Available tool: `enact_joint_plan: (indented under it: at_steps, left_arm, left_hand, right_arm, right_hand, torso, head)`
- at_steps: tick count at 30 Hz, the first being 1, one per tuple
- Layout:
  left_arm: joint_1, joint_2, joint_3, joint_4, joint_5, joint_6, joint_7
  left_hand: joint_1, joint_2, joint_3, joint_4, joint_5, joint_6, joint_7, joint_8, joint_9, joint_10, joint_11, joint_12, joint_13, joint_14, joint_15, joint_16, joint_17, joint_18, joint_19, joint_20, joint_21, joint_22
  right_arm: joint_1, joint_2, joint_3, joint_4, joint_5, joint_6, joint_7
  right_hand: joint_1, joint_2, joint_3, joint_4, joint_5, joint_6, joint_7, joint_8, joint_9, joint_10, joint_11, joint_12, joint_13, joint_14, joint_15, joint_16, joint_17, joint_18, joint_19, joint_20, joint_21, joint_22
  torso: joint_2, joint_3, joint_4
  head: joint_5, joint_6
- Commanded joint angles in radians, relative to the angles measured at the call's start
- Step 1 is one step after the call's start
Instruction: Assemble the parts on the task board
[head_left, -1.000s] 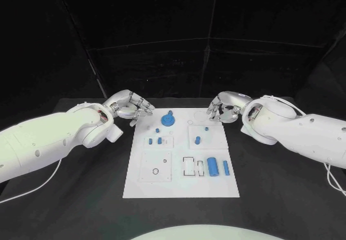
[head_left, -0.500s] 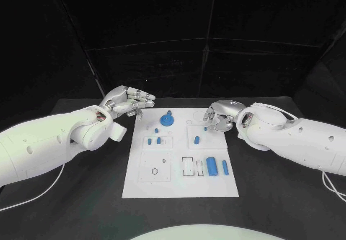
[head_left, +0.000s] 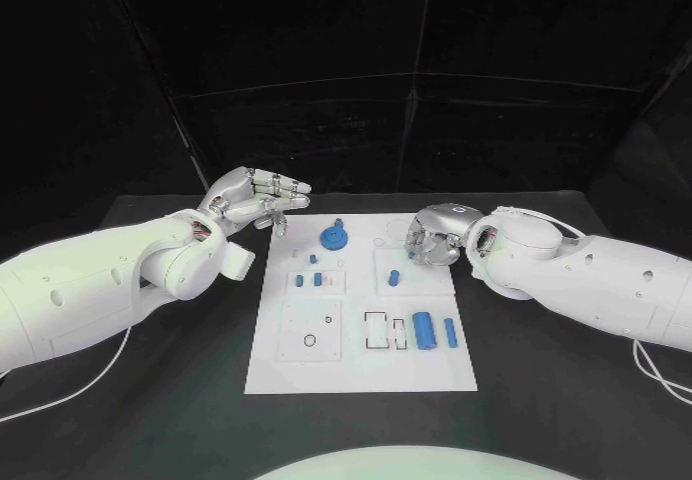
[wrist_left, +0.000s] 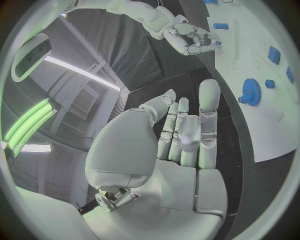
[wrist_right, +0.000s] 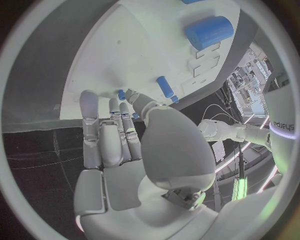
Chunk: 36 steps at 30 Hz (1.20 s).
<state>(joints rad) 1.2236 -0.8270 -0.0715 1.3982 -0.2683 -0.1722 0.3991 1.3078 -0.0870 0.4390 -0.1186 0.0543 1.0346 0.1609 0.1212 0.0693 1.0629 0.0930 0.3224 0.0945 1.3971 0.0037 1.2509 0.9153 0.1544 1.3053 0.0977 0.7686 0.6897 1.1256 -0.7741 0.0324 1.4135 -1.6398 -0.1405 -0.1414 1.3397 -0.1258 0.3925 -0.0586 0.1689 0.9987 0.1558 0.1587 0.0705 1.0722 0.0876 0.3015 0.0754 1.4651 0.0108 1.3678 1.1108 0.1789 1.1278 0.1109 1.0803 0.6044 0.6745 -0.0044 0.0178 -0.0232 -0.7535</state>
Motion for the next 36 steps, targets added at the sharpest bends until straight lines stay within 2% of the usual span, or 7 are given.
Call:
enact_joint_plan:
  at_steps: [1,9,19,24,30,36]
  left_arm:
    - [0.001,-0.001,0.000,0.003,0.015,0.011,0.025]
    - [0.001,0.000,0.000,0.003,0.015,0.014,0.020]
    - [0.001,-0.001,0.000,0.002,0.015,0.019,0.014]
    - [0.001,-0.001,0.000,0.001,0.015,0.021,0.011]
    - [0.001,-0.002,0.001,0.002,0.015,0.022,0.008]
    - [0.001,-0.002,0.001,0.002,0.015,0.021,0.006]
  left_hand:
    - [-0.005,-0.001,0.001,-0.004,-0.002,-0.005,0.005,0.001,-0.001,-0.008,0.000,0.005,0.002,-0.010,0.000,-0.006,-0.004,0.017,-0.006,0.001,-0.008,-0.003]
    - [-0.005,0.001,0.001,-0.004,-0.002,-0.005,0.006,0.002,-0.001,-0.009,0.001,0.008,0.002,-0.011,0.001,-0.005,-0.003,0.018,-0.007,0.002,-0.012,-0.006]
    - [-0.006,0.000,0.000,-0.004,-0.002,-0.005,0.006,0.002,-0.001,-0.009,0.001,0.009,0.003,-0.011,0.001,-0.005,-0.003,0.018,-0.007,0.002,-0.011,-0.006]
    - [-0.006,0.000,0.000,-0.004,-0.002,-0.006,0.007,0.003,-0.001,-0.010,0.001,0.010,0.003,-0.011,0.001,-0.005,-0.004,0.018,-0.008,0.002,-0.012,-0.006]
    - [-0.007,-0.001,-0.002,-0.004,-0.002,-0.008,0.008,0.003,-0.001,-0.013,0.003,0.011,0.003,-0.012,0.002,-0.005,-0.005,0.018,-0.009,0.003,-0.014,-0.008]
    - [-0.006,0.000,-0.002,-0.005,-0.002,-0.009,0.009,0.003,-0.001,-0.015,0.003,0.012,0.004,-0.012,0.002,-0.005,-0.004,0.018,-0.010,0.003,-0.016,-0.010]
  right_arm:
    - [0.001,0.004,0.000,-0.005,-0.008,0.034,0.005]
    - [0.000,0.016,0.000,-0.018,-0.008,0.057,0.004]
    - [-0.005,0.027,0.000,-0.025,-0.010,0.062,0.002]
    - [-0.006,0.032,0.000,-0.029,-0.018,0.046,-0.008]
    - [-0.007,0.034,0.000,-0.028,-0.043,0.013,-0.032]
    - [-0.008,0.034,0.000,-0.024,-0.056,-0.021,-0.036]
  right_hand:
    - [0.004,0.011,0.011,-0.003,-0.004,0.015,0.000,0.001,0.000,0.012,-0.001,-0.008,-0.005,0.027,-0.008,0.008,0.003,-0.009,0.006,-0.003,0.006,0.002]
    - [0.001,0.020,0.028,-0.003,-0.007,0.050,-0.006,0.003,0.002,0.043,-0.008,-0.017,-0.009,0.027,-0.014,0.008,0.001,-0.015,0.026,-0.008,0.032,0.042]
    - [0.001,0.019,0.030,-0.004,-0.007,0.052,-0.007,0.002,0.001,0.046,-0.009,-0.020,-0.010,0.028,-0.015,0.009,0.004,-0.015,0.028,-0.009,0.033,0.044]
    - [0.002,0.026,0.039,-0.004,-0.006,0.057,-0.007,-0.002,0.000,0.052,-0.009,-0.027,-0.011,0.028,-0.016,0.011,0.006,-0.017,0.031,-0.011,0.038,0.049]
    - [0.026,0.057,0.080,-0.018,-0.024,0.087,-0.012,-0.002,0.001,0.082,-0.016,-0.038,-0.010,0.031,-0.022,0.016,0.012,-0.020,0.040,-0.016,0.055,0.072]
    - [0.032,0.068,0.110,-0.032,-0.023,0.106,-0.014,-0.005,0.002,0.103,-0.019,-0.047,-0.009,0.032,-0.025,0.019,0.017,-0.021,0.042,-0.020,0.067,0.083]
  torso:
    - [0.000,0.0010,-0.0031]
    - [0.000,0.0010,-0.0009]
    - [0.000,0.0003,-0.0025]
    - [0.000,0.0003,-0.0021]
    - [0.000,0.0006,-0.0012]
    - [-0.001,0.0010,-0.0026]
  head:
    - [0.001,-0.003]
    - [0.003,-0.008]
    - [0.005,-0.012]
    - [0.004,-0.015]
    - [0.003,-0.017]
    - [0.003,-0.018]
